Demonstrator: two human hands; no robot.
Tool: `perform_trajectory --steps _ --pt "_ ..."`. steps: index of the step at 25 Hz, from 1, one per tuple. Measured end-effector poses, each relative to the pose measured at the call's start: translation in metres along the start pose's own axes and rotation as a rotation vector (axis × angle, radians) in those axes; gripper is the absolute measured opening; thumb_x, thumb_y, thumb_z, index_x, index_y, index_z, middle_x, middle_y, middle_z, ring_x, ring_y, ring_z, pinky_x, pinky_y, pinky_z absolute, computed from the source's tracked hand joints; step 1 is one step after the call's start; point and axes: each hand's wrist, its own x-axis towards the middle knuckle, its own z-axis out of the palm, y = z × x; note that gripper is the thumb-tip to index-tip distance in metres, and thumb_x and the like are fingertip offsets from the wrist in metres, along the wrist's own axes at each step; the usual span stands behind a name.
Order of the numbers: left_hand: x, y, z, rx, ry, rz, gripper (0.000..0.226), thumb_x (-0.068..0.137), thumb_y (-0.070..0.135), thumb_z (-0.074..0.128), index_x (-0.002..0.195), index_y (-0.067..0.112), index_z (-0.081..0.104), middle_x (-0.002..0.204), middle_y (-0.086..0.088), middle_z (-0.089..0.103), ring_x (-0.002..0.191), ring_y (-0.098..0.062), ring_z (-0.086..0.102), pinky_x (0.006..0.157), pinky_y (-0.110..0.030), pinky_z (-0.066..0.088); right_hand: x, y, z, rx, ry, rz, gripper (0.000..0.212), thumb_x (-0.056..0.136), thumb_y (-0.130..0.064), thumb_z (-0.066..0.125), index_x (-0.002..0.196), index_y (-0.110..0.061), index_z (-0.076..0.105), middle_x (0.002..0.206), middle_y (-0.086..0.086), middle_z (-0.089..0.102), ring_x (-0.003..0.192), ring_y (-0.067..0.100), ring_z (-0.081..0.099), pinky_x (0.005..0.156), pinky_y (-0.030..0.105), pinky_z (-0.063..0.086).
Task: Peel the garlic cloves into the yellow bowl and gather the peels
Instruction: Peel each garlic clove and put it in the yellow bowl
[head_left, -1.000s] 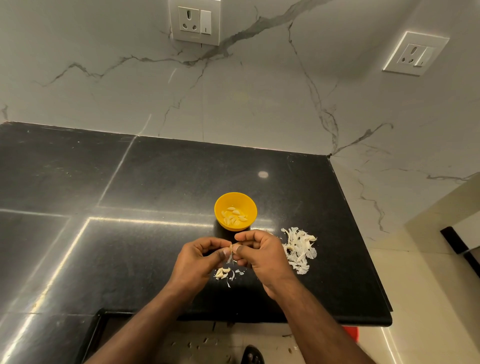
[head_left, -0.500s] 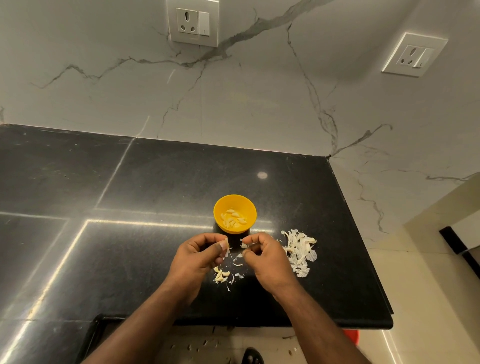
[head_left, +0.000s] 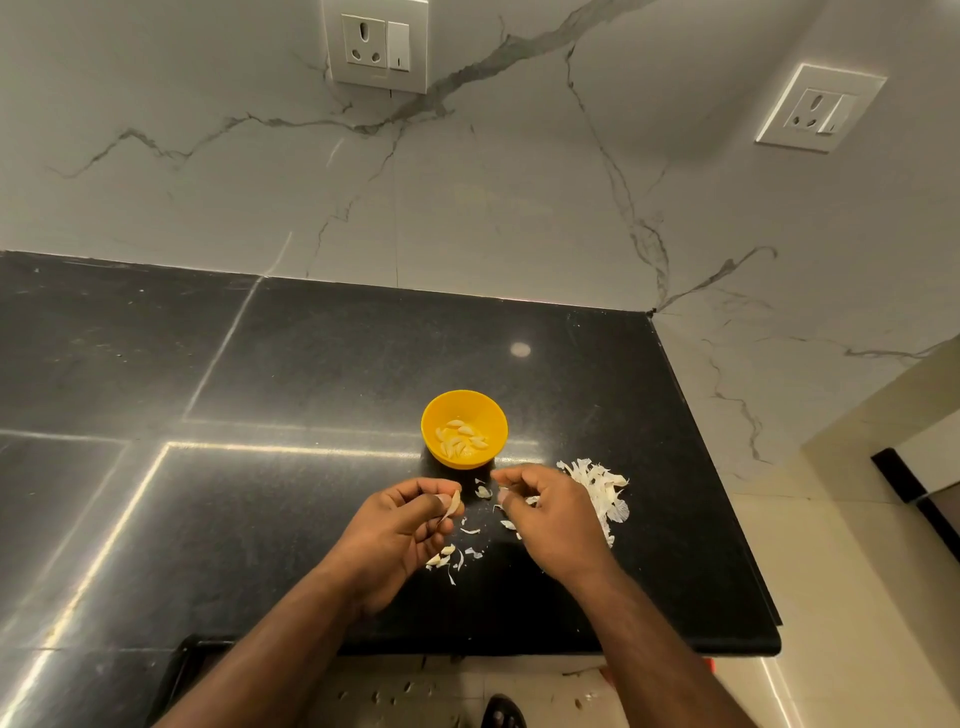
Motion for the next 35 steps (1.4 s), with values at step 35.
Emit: perform_trajectory --steps 35 --pt "-0.006 -0.006 -0.008 0.246 0.021 0.137 0.009 0.086 0.012 0.075 0.094 0.011 0.079 0.080 -0.011 0.070 0.076 -0.022 0.059 0.067 -0.030 0.049 -0.003 0.007 0.011 0.193 -0.023 0.125 0.005 0.089 -0.023 0.072 0.085 -0.024 0.075 0.079 -0.006 0.073 0.075 0.007 0.067 0.076 0.033 0.056"
